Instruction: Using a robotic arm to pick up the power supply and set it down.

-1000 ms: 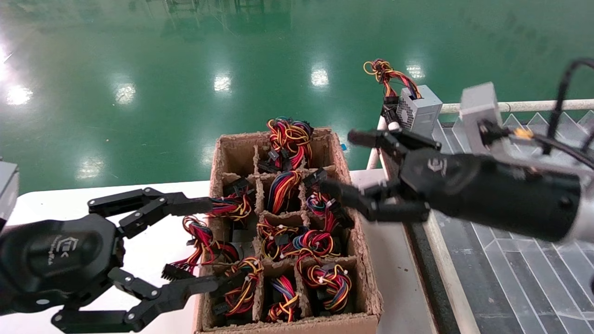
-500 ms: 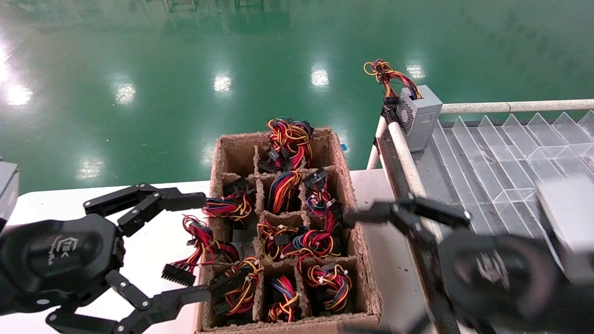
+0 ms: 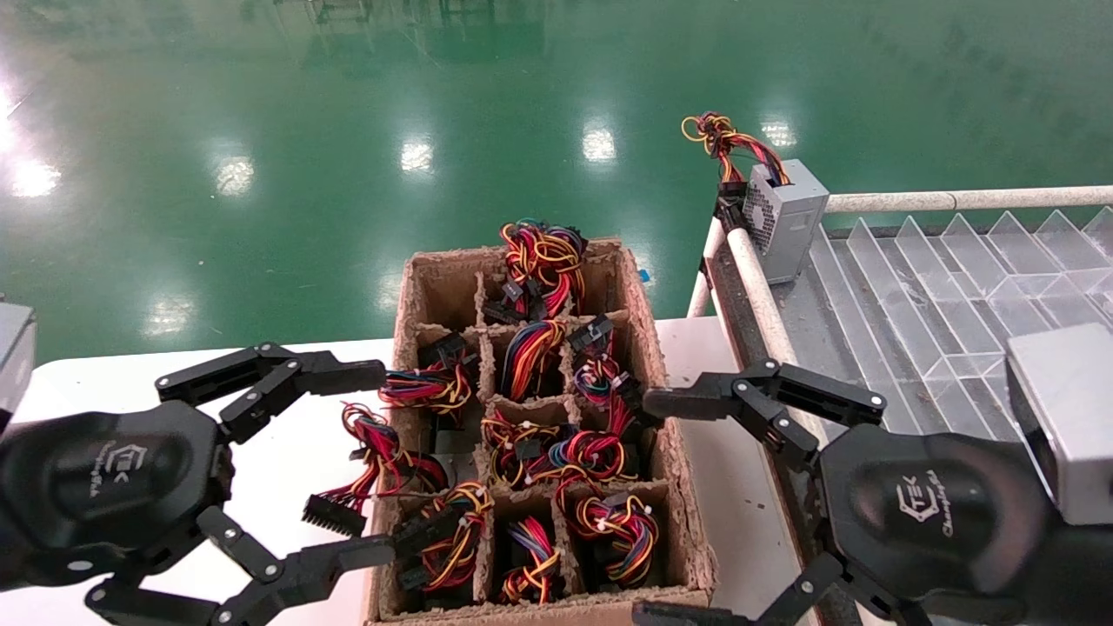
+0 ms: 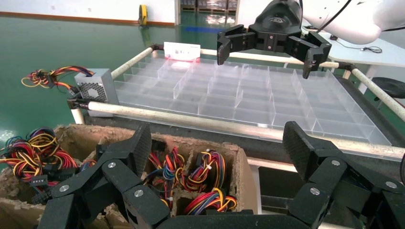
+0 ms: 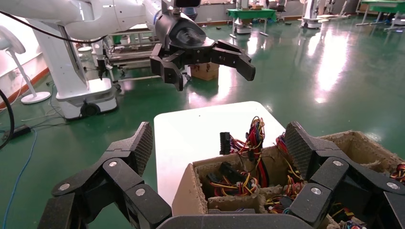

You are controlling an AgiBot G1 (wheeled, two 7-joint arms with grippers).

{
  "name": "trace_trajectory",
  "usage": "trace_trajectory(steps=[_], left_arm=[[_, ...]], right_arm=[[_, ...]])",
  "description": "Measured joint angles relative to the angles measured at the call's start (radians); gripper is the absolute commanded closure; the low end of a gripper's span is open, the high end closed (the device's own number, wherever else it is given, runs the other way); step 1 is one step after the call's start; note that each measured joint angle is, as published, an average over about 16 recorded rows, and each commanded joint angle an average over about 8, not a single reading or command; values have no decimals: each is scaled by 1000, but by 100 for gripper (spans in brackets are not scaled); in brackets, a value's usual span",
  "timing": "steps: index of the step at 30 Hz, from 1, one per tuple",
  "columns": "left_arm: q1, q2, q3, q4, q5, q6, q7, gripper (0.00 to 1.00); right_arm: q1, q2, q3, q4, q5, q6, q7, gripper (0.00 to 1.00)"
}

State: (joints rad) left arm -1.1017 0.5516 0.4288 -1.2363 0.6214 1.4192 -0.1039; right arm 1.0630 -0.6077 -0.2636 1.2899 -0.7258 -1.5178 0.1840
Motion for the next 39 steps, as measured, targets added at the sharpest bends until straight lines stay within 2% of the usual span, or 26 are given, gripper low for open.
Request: trace_trajectory(steps=[39], left_arm=[[0, 0, 0, 0, 0, 0, 0, 0]], right_arm=[[12, -4, -16, -6, -5, 23, 4, 0]])
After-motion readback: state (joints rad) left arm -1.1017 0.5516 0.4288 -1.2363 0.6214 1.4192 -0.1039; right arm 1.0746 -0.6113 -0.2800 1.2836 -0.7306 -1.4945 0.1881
